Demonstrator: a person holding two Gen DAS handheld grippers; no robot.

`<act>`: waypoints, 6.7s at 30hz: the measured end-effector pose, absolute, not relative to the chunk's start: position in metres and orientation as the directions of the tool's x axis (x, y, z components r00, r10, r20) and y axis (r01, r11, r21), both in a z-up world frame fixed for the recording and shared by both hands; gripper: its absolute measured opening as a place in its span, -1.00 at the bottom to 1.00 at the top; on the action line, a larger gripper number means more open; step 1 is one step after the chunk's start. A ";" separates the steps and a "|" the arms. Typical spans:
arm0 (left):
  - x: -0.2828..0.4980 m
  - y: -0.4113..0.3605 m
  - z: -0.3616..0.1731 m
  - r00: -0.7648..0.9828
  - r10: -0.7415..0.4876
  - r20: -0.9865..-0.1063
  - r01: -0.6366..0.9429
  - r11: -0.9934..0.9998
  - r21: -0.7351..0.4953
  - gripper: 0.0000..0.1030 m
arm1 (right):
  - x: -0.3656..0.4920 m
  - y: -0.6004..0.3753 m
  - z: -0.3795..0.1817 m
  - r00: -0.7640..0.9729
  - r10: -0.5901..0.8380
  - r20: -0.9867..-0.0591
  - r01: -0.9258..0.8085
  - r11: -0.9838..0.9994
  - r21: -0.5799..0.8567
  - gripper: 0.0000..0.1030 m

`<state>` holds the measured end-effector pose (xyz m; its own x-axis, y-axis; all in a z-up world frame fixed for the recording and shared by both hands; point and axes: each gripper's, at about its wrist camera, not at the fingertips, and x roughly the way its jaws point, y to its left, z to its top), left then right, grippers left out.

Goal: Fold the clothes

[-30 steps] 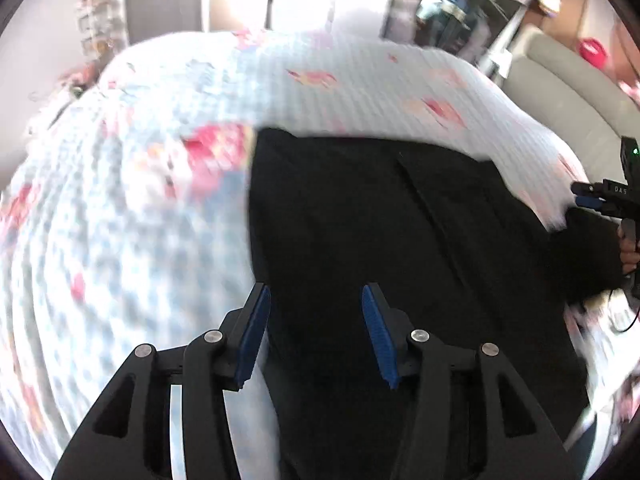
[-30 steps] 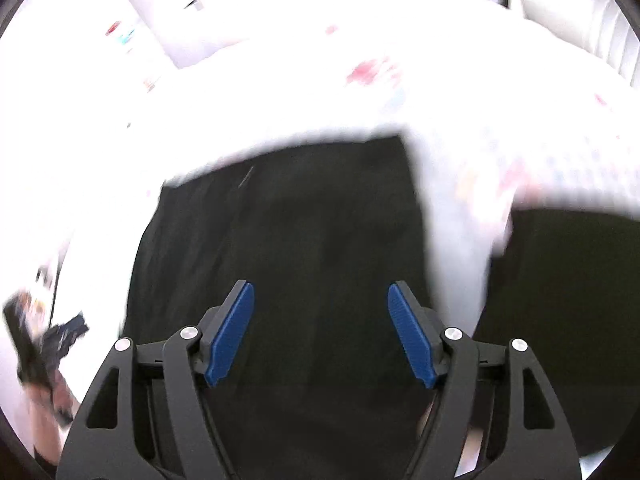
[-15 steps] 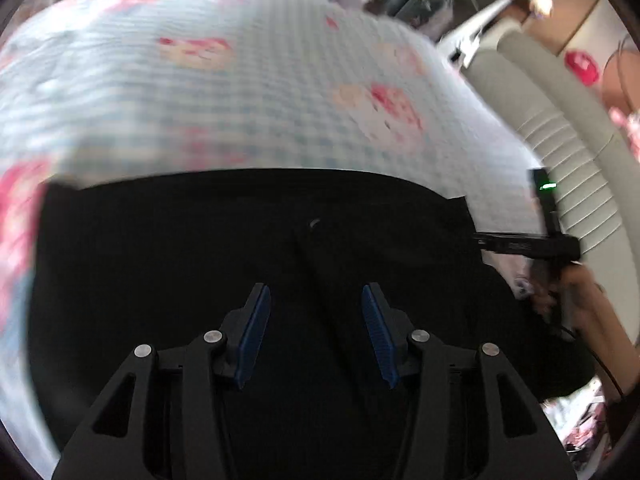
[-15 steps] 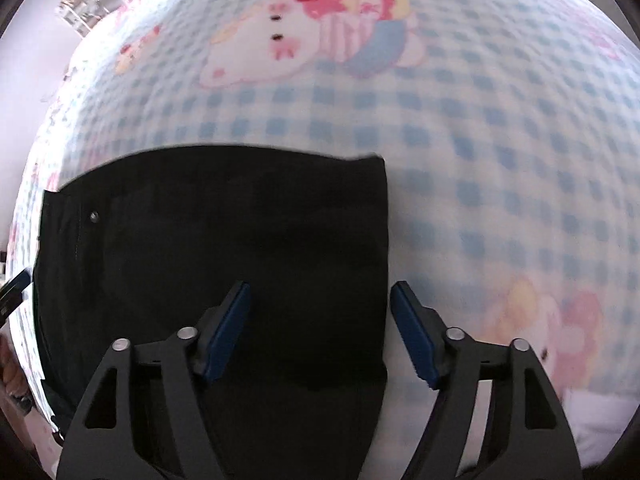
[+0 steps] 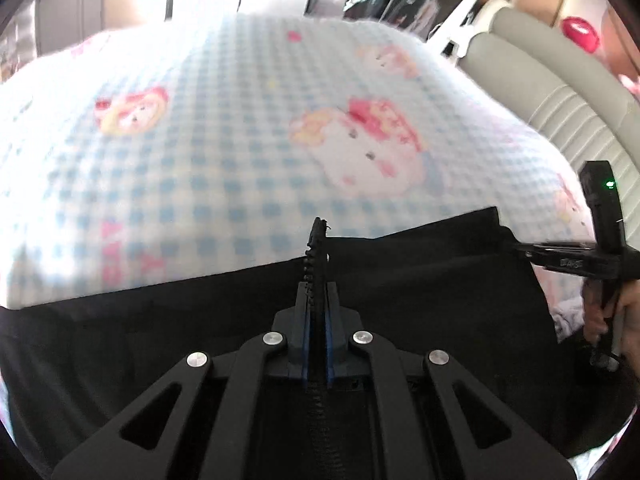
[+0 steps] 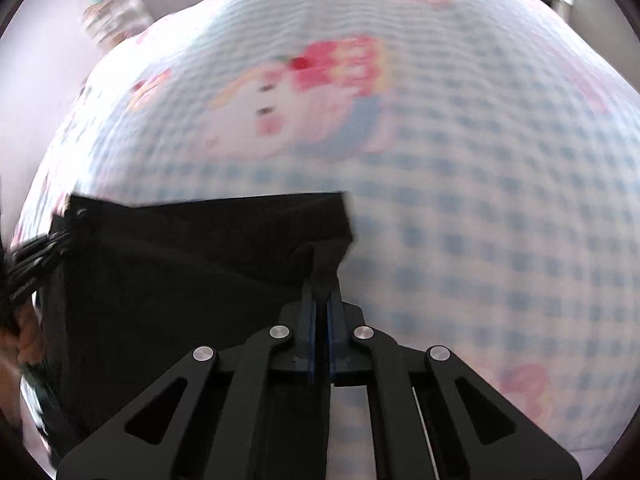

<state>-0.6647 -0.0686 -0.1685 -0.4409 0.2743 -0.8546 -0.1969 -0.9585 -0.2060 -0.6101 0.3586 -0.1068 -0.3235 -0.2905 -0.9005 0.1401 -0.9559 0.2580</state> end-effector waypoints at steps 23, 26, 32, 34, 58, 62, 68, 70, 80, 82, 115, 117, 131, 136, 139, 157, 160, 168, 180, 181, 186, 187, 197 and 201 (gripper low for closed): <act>-0.588 -0.308 -0.116 -0.512 0.170 -0.842 0.176 -0.939 -0.297 -0.16 | -0.575 0.309 -0.094 -0.358 -0.372 -0.856 0.045 -0.923 0.382 -0.32; -0.540 -0.264 -0.072 -0.560 0.281 -0.780 -0.017 -0.944 -0.328 0.00 | -0.524 0.298 -0.034 -0.388 -0.506 -0.771 0.173 -0.861 0.478 -0.30; -0.426 -0.137 -0.057 -0.430 0.414 -0.802 -0.317 -0.901 -0.295 0.09 | -0.362 0.283 0.027 -0.328 -0.619 -0.714 0.322 -0.784 0.531 -0.07; -0.382 -0.100 -0.068 -0.376 0.429 -0.821 -0.372 -0.882 -0.290 0.09 | -0.309 0.284 0.022 -0.300 -0.602 -0.740 0.310 -0.795 0.521 -0.07; -0.141 -0.024 -0.154 -0.410 0.253 -0.876 -0.208 -0.961 -0.180 0.15 | -0.009 0.323 -0.103 -0.352 -0.325 -0.878 0.034 -0.942 0.335 0.12; -0.129 -0.035 -0.164 -0.370 0.315 -0.874 -0.175 -0.948 -0.267 0.22 | 0.002 0.324 -0.119 -0.333 -0.335 -0.881 0.024 -0.938 0.347 0.13; -0.099 -0.042 -0.132 -0.499 0.398 -0.770 -0.232 -0.917 -0.324 0.23 | 0.019 0.333 -0.090 -0.451 -0.382 -0.807 0.035 -0.911 0.412 0.13; -0.101 -0.044 -0.137 -0.476 0.395 -0.786 -0.209 -0.919 -0.336 0.23 | 0.016 0.325 -0.089 -0.444 -0.377 -0.813 0.054 -0.917 0.396 0.15; -0.057 -0.090 -0.135 -0.520 0.408 -0.750 -0.119 -0.904 -0.410 0.23 | 0.029 0.313 -0.099 -0.350 -0.437 -0.829 0.067 -0.894 0.443 0.16; -0.053 -0.109 -0.131 -0.546 0.393 -0.740 -0.070 -0.902 -0.427 0.23 | 0.031 0.314 -0.084 -0.401 -0.416 -0.816 0.096 -0.905 0.415 0.24; -0.055 -0.131 -0.102 -0.575 0.397 -0.715 -0.057 -0.892 -0.449 0.24 | -0.009 0.326 -0.088 -0.424 -0.386 -0.819 0.150 -0.922 0.357 0.28; -0.072 -0.131 -0.105 -0.571 0.319 -0.756 -0.020 -0.926 -0.376 0.25 | -0.023 0.327 -0.077 -0.457 -0.362 -0.812 0.158 -0.932 0.327 0.29; -0.055 -0.148 -0.140 -0.545 0.330 -0.771 0.053 -0.904 -0.425 0.25 | -0.006 0.348 -0.125 -0.368 -0.315 -0.875 0.030 -0.945 0.327 0.36; -0.035 -0.176 -0.136 -0.596 0.424 -0.682 0.073 -0.817 -0.572 0.25 | -0.001 0.344 -0.113 -0.383 -0.419 -0.824 0.082 -0.903 0.422 0.37; -0.036 -0.165 -0.159 -0.500 0.506 -0.702 0.093 -0.775 -0.625 0.23 | -0.008 0.339 -0.130 -0.317 -0.595 -0.739 0.071 -0.792 0.607 0.41; -0.026 -0.192 -0.155 -0.652 0.395 -0.647 0.146 -0.772 -0.619 0.27 | -0.014 0.323 -0.141 -0.313 -0.610 -0.728 0.039 -0.774 0.632 0.43; -0.025 -0.186 -0.150 -0.648 0.307 -0.697 0.194 -0.819 -0.541 0.15 | -0.010 0.320 -0.144 -0.317 -0.628 -0.711 0.028 -0.755 0.655 0.39; -0.051 -0.194 -0.169 -0.543 0.346 -0.765 0.257 -0.799 -0.544 0.23 | -0.018 0.324 -0.140 -0.363 -0.625 -0.691 0.017 -0.746 0.666 0.40; -0.058 -0.212 -0.195 -0.493 0.490 -0.719 0.218 -0.731 -0.647 0.29 | -0.011 0.309 -0.148 -0.366 -0.656 -0.661 0.087 -0.731 0.677 0.34; -0.059 -0.213 -0.202 -0.466 0.523 -0.714 0.231 -0.707 -0.668 0.29 | -0.012 0.309 -0.156 -0.356 -0.654 -0.668 0.065 -0.730 0.680 0.31; -0.057 -0.196 -0.205 -0.456 0.531 -0.714 0.210 -0.715 -0.667 0.29 | -0.011 0.309 -0.171 -0.382 -0.671 -0.635 0.025 -0.695 0.719 0.35; -0.055 -0.192 -0.199 -0.475 0.512 -0.715 0.189 -0.735 -0.651 0.29 | -0.012 0.305 -0.171 -0.379 -0.667 -0.641 0.036 -0.703 0.710 0.40; -0.050 -0.182 -0.202 -0.583 0.485 -0.652 0.162 -0.718 -0.677 0.26 | -0.026 0.295 -0.166 -0.317 -0.661 -0.680 0.068 -0.731 0.679 0.53; -0.049 -0.187 -0.198 -0.594 0.481 -0.644 0.147 -0.723 -0.675 0.23 | -0.029 0.296 -0.151 -0.360 -0.668 -0.651 0.106 -0.723 0.683 -0.01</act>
<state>-0.0487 -0.1870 -0.1981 -0.5942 0.4812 -0.6445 0.1467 -0.7230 -0.6751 -0.0292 0.2960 -0.1511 -0.3604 -0.6677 -0.6513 0.1058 -0.7230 0.6827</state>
